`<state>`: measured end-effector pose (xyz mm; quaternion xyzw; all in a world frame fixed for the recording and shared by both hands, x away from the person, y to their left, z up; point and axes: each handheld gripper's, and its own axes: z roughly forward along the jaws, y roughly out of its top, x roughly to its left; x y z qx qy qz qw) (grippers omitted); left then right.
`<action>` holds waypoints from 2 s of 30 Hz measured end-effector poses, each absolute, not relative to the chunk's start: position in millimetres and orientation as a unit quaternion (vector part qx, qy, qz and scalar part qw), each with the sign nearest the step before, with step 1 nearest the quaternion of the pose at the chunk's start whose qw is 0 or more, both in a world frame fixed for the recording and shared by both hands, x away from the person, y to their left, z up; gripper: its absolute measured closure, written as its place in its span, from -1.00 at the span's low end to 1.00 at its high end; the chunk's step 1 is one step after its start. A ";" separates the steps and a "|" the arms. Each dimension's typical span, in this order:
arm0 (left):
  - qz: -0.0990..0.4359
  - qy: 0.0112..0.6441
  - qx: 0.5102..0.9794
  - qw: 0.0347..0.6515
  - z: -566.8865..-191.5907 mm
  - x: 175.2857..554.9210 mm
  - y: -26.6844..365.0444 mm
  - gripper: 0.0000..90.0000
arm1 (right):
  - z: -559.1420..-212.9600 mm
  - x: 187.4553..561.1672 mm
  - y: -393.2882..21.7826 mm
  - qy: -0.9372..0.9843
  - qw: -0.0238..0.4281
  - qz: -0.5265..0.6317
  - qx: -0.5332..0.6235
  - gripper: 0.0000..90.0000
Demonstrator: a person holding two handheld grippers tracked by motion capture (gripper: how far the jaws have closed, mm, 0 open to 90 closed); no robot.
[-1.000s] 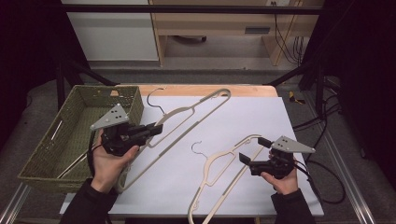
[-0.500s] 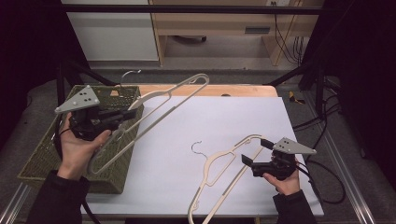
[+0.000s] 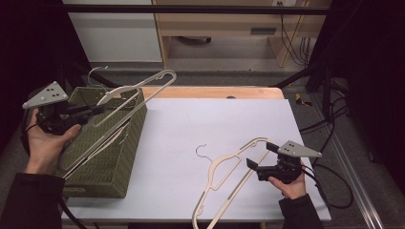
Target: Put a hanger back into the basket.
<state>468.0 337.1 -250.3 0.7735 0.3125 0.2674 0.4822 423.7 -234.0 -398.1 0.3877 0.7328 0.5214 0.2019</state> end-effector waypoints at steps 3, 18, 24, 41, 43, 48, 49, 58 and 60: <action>0.272 0.321 0.774 0.473 -255.3 469.3 350.7 0.90 | -398.5 424.2 -234.0 0.733 0.201 0.521 0.389 -0.90; 0.296 0.361 0.768 0.437 -286.0 479.4 398.6 0.90 | -400.4 425.5 -233.8 0.737 0.200 0.517 0.386 -0.90; 0.301 0.367 0.775 0.418 -296.2 480.1 406.9 0.89 | -400.2 425.3 -233.5 0.736 0.199 0.518 0.388 -0.90; 0.318 0.352 0.802 0.363 -332.1 478.3 405.0 0.90 | -401.2 425.6 -232.3 0.739 0.199 0.515 0.387 -0.90; 0.316 0.354 0.805 0.356 -340.7 480.1 404.8 0.90 | -401.2 425.8 -232.5 0.739 0.200 0.515 0.386 -0.90; 0.313 0.359 0.811 0.341 -363.2 483.3 405.8 0.90 | -401.9 426.2 -232.0 0.742 0.199 0.512 0.384 -0.90; 0.313 0.363 0.809 0.342 -366.6 483.7 405.3 0.90 | -402.1 426.4 -232.0 0.742 0.200 0.512 0.384 -0.90; 0.304 0.367 0.817 0.324 -386.3 484.4 407.1 0.87 | -402.5 426.6 -231.1 0.741 0.199 0.513 0.385 -0.90; 0.292 0.367 0.824 0.319 -389.3 484.6 406.9 0.84 | -402.7 426.7 -230.8 0.742 0.198 0.513 0.385 -0.90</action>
